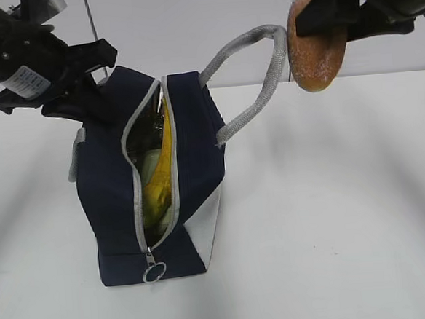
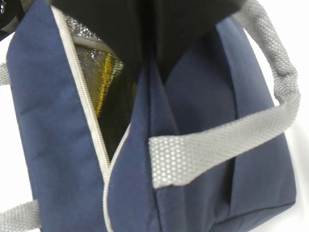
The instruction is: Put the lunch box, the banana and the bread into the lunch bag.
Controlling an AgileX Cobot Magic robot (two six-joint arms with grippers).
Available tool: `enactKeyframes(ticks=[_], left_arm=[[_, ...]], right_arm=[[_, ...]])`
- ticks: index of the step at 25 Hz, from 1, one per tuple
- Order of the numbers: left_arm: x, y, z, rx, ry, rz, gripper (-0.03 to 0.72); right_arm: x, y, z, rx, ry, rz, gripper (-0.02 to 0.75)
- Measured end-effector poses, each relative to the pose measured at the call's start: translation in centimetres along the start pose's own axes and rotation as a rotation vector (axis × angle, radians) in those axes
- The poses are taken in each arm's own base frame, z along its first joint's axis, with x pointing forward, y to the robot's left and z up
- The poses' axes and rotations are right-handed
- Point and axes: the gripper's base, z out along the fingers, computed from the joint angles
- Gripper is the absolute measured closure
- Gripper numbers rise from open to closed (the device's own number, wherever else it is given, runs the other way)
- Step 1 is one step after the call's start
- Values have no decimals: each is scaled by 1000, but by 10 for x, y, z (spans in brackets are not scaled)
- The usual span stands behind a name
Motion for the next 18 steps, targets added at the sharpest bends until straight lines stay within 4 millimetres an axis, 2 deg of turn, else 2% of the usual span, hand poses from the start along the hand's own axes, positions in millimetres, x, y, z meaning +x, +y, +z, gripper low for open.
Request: enactKeyframes(ticks=[10,18], left_arm=[[0,0,0,0,1,0,691],[0,0,0,0,2,0,691]], right_arm=[[-20,16,-17,-102,-46,41,281],[-21,35,-13,-301,-35,91,281]])
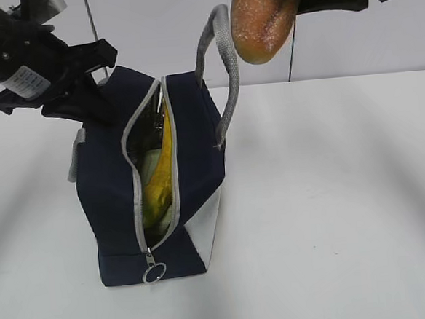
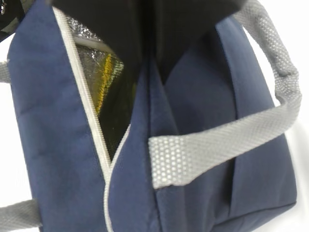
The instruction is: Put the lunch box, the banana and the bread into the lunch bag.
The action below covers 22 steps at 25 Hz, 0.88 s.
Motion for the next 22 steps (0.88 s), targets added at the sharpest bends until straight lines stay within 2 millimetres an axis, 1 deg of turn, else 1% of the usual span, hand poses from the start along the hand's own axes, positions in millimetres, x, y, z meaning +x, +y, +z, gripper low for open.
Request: enactKeyframes(ticks=[9,17,20,22], left_arm=[[0,0,0,0,0,0,691],[0,0,0,0,0,0,691],[0,0,0,0,0,0,691],[0,0,0,0,0,0,691]], right_arm=[[-3,11,-1,-114,-13,22,281],[-20,26,-14,-147,-72,-28,281],[-21,27,-15,-152,-74,-32,281],[-20,25,-12,-157,-54,-28,281]])
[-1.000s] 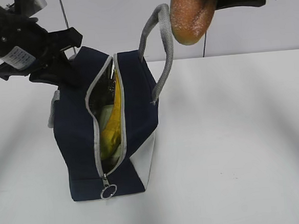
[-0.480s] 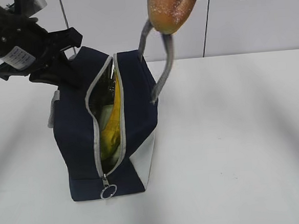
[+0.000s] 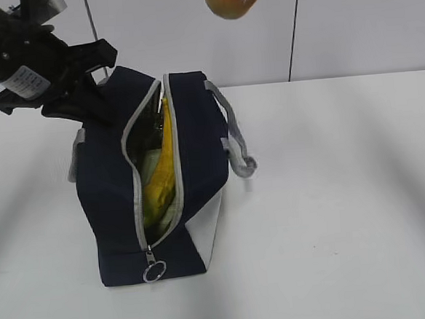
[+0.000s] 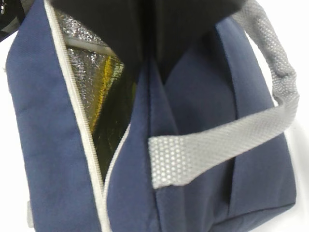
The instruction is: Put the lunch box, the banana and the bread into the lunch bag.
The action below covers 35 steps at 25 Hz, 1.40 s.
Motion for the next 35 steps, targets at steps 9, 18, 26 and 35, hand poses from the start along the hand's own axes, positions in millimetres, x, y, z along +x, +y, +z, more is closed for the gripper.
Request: enactKeyframes(ticks=[9,18,26,35], left_arm=[[0,0,0,0,0,0,691],[0,0,0,0,0,0,691],[0,0,0,0,0,0,691],[0,0,0,0,0,0,691]], right_arm=[[22,-24,60,-45,191,73,282],[65,-45,134,-71,394,149,281],[87,-74,165,-72,472,237,152],[83,-70,164,-97,476,216,87]])
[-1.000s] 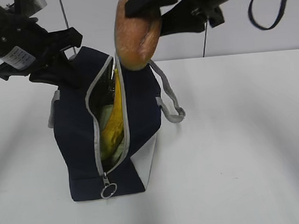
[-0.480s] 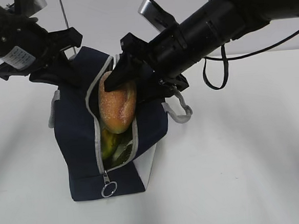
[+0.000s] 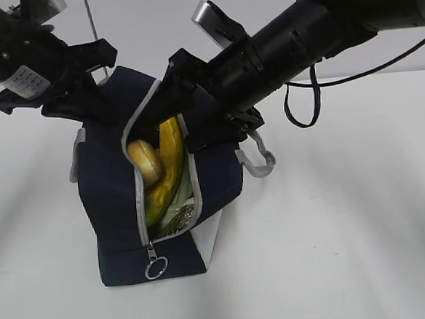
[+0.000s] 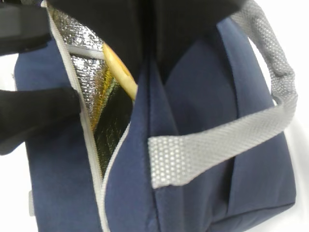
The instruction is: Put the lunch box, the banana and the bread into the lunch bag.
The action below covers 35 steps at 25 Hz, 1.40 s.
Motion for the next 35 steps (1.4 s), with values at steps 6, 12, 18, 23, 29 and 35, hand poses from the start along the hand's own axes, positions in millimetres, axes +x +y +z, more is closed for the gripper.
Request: enactKeyframes(ticks=[6,12,18,23,29,35], left_arm=[[0,0,0,0,1,0,691],[0,0,0,0,1,0,691],[0,0,0,0,1,0,691],[0,0,0,0,1,0,691],[0,0,0,0,1,0,691],[0,0,0,0,1,0,691]], right_arm=[[-7,15,-28,69,-8,-128,91],[-13,23,-66,215,-35,-213,114],[-10,13,-71,355,10,-205,147],[-11,7,-70,391,17,-170,152],[-14,-11,-47,322,31,-82,153],[-16,-27,-27,263,44,-5,180]])
